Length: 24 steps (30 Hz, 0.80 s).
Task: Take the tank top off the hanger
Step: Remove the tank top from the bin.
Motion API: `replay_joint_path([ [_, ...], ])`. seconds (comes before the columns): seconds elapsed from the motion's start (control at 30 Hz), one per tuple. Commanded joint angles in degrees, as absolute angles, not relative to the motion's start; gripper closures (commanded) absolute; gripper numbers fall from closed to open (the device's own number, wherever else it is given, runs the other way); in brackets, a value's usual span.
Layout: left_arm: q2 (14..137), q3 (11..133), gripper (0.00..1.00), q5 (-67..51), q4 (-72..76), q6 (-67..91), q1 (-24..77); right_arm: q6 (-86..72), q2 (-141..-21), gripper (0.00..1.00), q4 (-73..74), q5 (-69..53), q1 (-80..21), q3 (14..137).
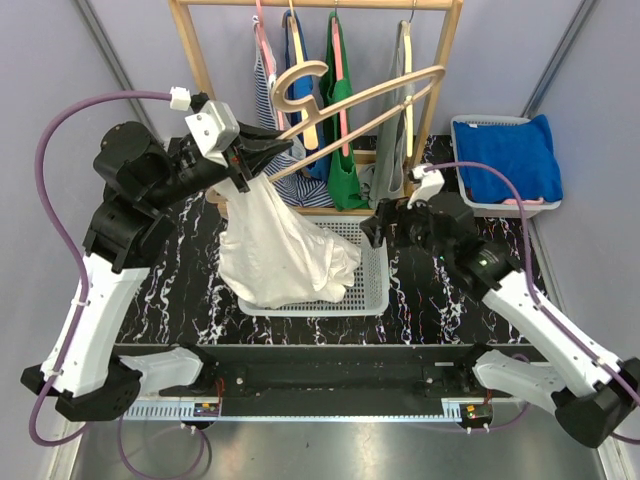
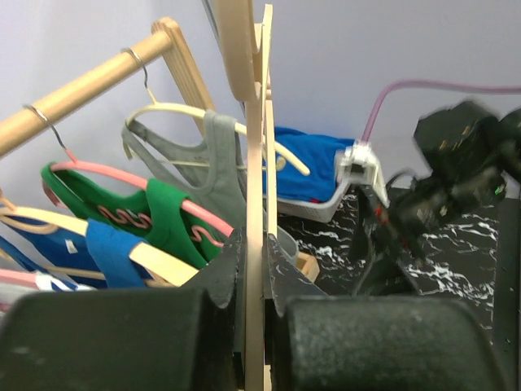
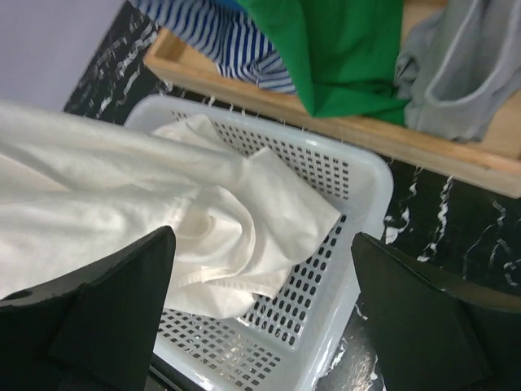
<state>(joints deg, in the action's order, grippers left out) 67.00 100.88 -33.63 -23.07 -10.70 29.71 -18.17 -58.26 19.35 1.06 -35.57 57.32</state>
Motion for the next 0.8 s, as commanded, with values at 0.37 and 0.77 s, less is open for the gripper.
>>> replay_joint_path([
  [0.37, 64.7, 93.1, 1.0, -36.2, -23.6, -14.1, 31.8, -7.1, -53.4, 0.01, 20.8, -13.3, -35.9, 80.7],
  [0.77, 65.7, 90.7, 1.0, -41.1, -27.2, -17.2, 34.2, 7.0, -60.8, 0.06, 19.4, -22.4, -35.9, 88.5],
])
